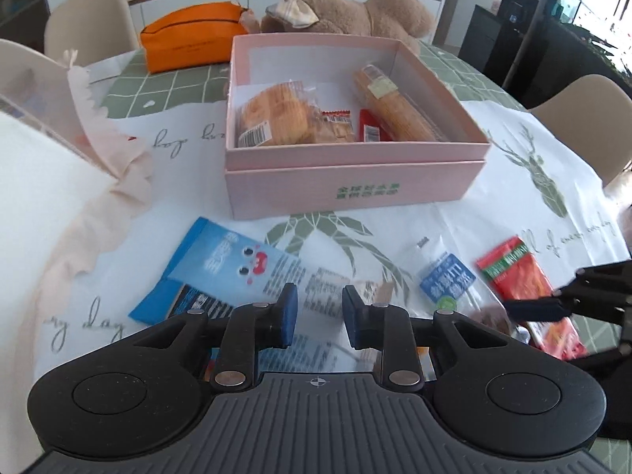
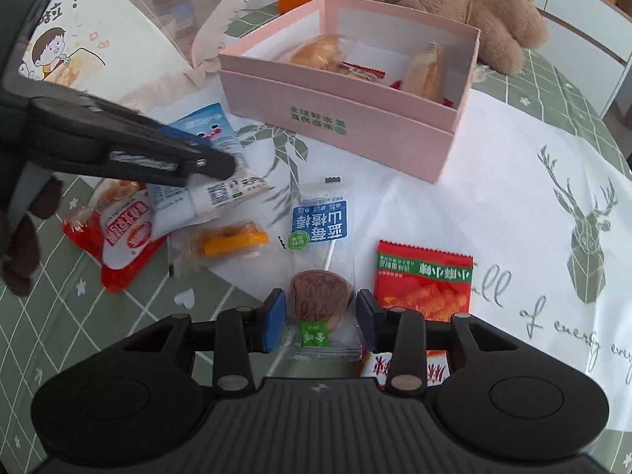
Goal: Organize snacks
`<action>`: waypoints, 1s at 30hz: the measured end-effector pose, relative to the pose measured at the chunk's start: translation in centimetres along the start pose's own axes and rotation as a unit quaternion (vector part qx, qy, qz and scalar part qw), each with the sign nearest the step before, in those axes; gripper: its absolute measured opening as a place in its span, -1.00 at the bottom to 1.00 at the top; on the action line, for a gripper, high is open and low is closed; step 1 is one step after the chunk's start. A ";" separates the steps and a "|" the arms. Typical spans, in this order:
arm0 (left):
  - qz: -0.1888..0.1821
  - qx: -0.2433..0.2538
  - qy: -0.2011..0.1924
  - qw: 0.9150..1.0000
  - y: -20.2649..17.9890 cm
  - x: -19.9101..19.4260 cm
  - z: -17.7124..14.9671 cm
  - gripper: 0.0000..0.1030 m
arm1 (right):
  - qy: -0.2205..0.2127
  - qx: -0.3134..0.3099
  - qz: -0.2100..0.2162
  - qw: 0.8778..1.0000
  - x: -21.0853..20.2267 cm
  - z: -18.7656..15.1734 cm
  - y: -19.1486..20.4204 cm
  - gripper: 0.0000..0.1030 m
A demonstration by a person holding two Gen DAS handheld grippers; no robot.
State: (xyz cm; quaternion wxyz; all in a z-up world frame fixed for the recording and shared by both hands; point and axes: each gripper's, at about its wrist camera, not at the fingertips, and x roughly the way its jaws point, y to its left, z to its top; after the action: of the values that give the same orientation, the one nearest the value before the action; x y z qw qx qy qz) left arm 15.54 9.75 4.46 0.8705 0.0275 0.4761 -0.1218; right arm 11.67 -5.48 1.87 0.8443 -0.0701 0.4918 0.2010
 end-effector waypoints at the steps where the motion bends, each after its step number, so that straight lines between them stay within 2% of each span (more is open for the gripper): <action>1: -0.011 0.002 -0.006 1.000 0.0 -0.5 -0.2 -0.47 | 0.000 0.000 0.001 1.000 -0.1 -0.1 -0.1 -0.23; 3: -0.063 0.029 -0.014 0.998 -0.7 -1.3 -0.5 -0.43 | -0.002 0.002 0.004 1.000 -0.1 -0.3 -0.3 -0.20; 4: -0.078 0.054 -0.006 0.995 -1.5 -1.4 -0.6 -0.41 | -0.005 0.004 0.007 1.000 -0.3 -0.5 -0.5 -0.15; 7: -0.088 0.129 0.032 0.987 -3.8 -0.5 -1.5 -0.40 | -0.009 0.006 0.012 1.000 -0.4 -1.1 -0.8 -0.01; 9: -0.075 0.152 0.037 0.985 -4.7 0.2 -1.8 -0.41 | -0.009 0.003 0.005 1.000 -0.5 -1.4 -1.0 0.08; 11: -0.071 0.136 0.051 0.987 -4.7 1.0 -1.7 -0.44 | -0.008 0.001 0.000 1.000 -0.5 -1.7 -1.1 0.34; 14: -0.074 0.103 0.059 0.990 -4.5 1.7 -2.0 -0.44 | -0.012 -0.002 -0.012 1.000 -0.6 -2.5 -1.3 0.57; 18: -0.071 0.052 0.056 0.995 -4.2 2.0 -1.5 -0.44 | -0.022 -0.016 -0.017 0.999 -0.6 -3.4 -0.7 0.74; 21: -0.050 0.027 0.051 0.997 -4.3 2.3 -1.1 -0.46 | -0.025 -0.024 -0.012 0.999 -0.3 -3.8 -0.5 0.99; 23: -0.027 0.026 0.054 0.998 -4.3 2.0 -1.3 -0.46 | -0.022 -0.027 -0.016 0.999 -0.2 -3.8 -0.1 0.98; 24: -0.021 0.024 0.057 0.998 -4.2 1.8 -1.6 -0.46 | -0.018 -0.022 -0.015 0.999 -0.2 -3.5 -0.1 0.91; 26: -0.023 0.010 0.062 0.998 -3.6 1.2 -2.4 -0.46 | -0.035 -0.007 -0.006 0.999 -0.7 -3.1 -0.5 0.41; 28: -0.030 -0.001 0.064 0.998 -3.3 0.7 -3.0 -0.46 | -0.040 -0.007 -0.001 0.999 -0.6 -2.5 -0.8 0.33; 30: -0.038 -0.008 0.060 0.997 -2.9 0.5 -3.4 -0.46 | -0.042 -0.016 -0.020 0.999 -0.2 -1.8 -0.7 0.16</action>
State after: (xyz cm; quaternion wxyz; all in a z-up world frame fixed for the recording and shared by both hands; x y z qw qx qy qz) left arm 12.34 7.36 2.40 0.8353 0.0102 0.5291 -0.1490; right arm 10.46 -6.78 1.04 0.8669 -0.0850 0.4511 0.1943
